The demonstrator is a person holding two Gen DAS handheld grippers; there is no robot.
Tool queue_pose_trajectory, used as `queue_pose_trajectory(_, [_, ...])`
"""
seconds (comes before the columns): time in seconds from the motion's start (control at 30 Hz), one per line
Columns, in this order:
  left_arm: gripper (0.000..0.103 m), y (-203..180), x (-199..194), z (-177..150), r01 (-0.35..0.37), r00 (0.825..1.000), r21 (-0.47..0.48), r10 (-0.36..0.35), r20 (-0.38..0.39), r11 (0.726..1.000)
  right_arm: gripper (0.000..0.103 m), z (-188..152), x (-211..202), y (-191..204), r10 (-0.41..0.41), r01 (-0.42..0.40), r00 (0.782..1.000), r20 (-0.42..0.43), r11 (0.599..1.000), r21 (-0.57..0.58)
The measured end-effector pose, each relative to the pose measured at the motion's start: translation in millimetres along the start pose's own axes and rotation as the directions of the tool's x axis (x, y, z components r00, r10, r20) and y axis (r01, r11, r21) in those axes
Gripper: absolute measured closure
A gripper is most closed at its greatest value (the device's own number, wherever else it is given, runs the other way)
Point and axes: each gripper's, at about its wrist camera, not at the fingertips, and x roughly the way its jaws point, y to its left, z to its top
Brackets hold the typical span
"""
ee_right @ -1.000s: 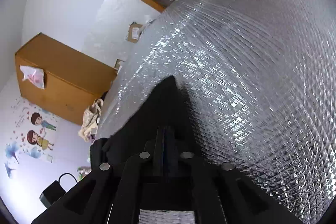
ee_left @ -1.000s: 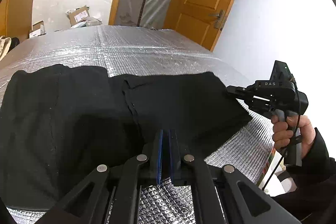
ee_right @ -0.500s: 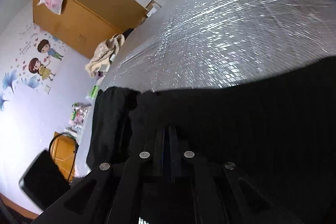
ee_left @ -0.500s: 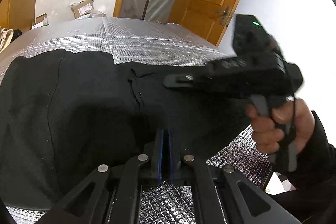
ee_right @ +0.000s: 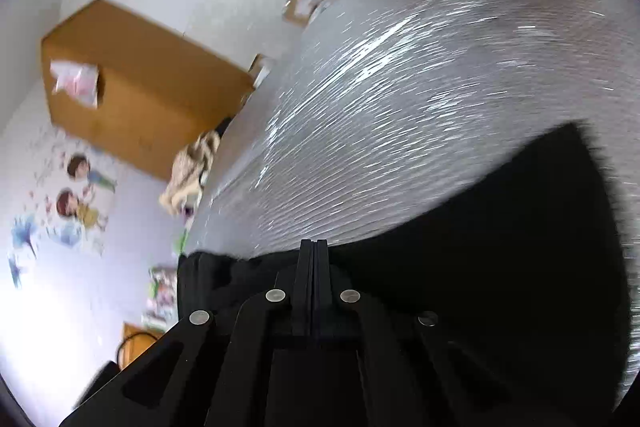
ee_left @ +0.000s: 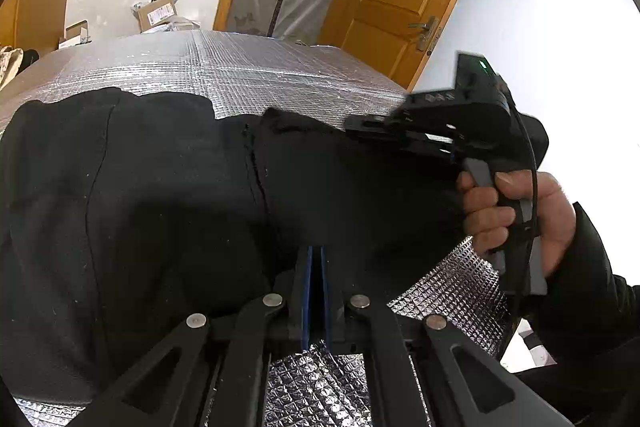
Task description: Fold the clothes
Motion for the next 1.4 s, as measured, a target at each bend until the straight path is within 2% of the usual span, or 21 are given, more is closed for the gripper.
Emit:
queue_pose_trajectory(0.1, [0.099,1.7,1.5,0.8,0.001,1.000,0.000,-0.001,0.000,1.000,0.103,4.4,-31.1,-22.1,-0.017,0.014,0.998,0.063,0.999,0.046])
queue_pose_trajectory(0.27, [0.099,3.8,4.0,3.2,0.002,1.000,-0.001,-0.002,0.000,1.000,0.103,9.2,-79.0,-56.2,-0.073,0.051,0.982,0.174,0.990,0.129])
queue_pose_trajectory(0.3, [0.099,3.6,4.6,4.4,0.000,1.000,0.000,0.000,0.001,1.000,0.102,7.8,-88.2,-59.3,-0.088,0.062,0.978,0.190,0.989,0.137])
queue_pose_trajectory(0.33, [0.099,3.6,4.4,4.3,0.001,1.000,-0.001,-0.001,0.001,1.000,0.096,4.8,-97.6,-59.0,-0.120,0.095,0.972,0.204,0.987,0.130])
queue_pose_trajectory(0.37, [0.099,3.7,4.2,3.8,0.002,1.000,-0.001,-0.002,0.001,1.000,0.096,0.2,-104.7,-56.7,-0.139,0.117,0.967,0.212,0.986,0.116])
queue_pose_trajectory(0.57, [0.099,2.7,2.9,1.2,-0.001,1.000,0.002,0.001,0.001,1.000,0.096,-42.9,-115.9,-43.1,-0.053,0.051,0.990,0.132,0.999,0.018])
queue_pose_trajectory(0.63, [0.099,2.7,2.2,1.3,-0.003,1.000,0.005,0.003,0.000,1.000,0.099,-56.9,-113.5,-51.6,-0.064,0.063,0.994,0.092,0.998,0.015])
queue_pose_trajectory(0.67, [0.099,2.3,2.1,1.4,-0.006,1.000,0.009,0.006,-0.001,1.000,0.103,-63.2,-113.7,-57.7,-0.062,0.060,0.994,0.086,0.998,0.023])
queue_pose_trajectory(0.7, [0.099,1.7,2.0,1.5,-0.007,1.000,0.011,0.007,-0.001,1.000,0.103,-66.7,-117.1,-64.2,-0.049,0.045,0.994,0.097,0.998,0.041])
queue_pose_trajectory(0.77, [0.099,1.1,0.9,1.9,-0.010,1.000,0.014,0.010,-0.001,1.000,0.103,-68.0,-128.4,-74.0,-0.038,0.029,0.992,0.123,0.997,0.071])
queue_pose_trajectory(0.83, [0.099,0.4,0.3,2.5,-0.013,1.000,0.017,0.013,0.000,1.000,0.103,-66.3,-138.8,-75.5,-0.072,0.062,0.987,0.142,0.996,0.071])
queue_pose_trajectory(0.87, [0.099,0.2,-0.2,2.6,-0.014,1.000,0.019,0.014,0.001,1.000,0.097,-65.5,-142.4,-73.8,-0.092,0.082,0.984,0.150,0.994,0.073])
queue_pose_trajectory(0.93, [0.099,-0.8,-2.5,2.3,-0.018,1.000,0.019,0.018,0.003,1.000,0.096,-64.9,-144.6,-66.8,-0.110,0.099,0.981,0.161,0.992,0.073])
queue_pose_trajectory(1.13, [0.099,-3.5,-9.1,3.5,-0.006,1.000,0.007,0.006,0.015,1.000,0.097,-71.1,-134.2,-41.7,-0.022,0.019,0.990,0.142,1.000,0.016])
queue_pose_trajectory(1.27, [0.099,1.0,-2.9,2.7,-0.027,1.000,0.002,0.027,-0.016,1.000,0.097,-72.2,-112.0,-43.0,-0.035,0.032,0.994,0.103,0.999,0.029])
queue_pose_trajectory(1.4, [0.099,-2.7,-11.5,4.1,-0.010,1.000,0.012,0.010,0.003,1.000,0.097,-62.5,-111.3,-42.3,-0.022,0.015,0.990,0.137,0.998,0.057])
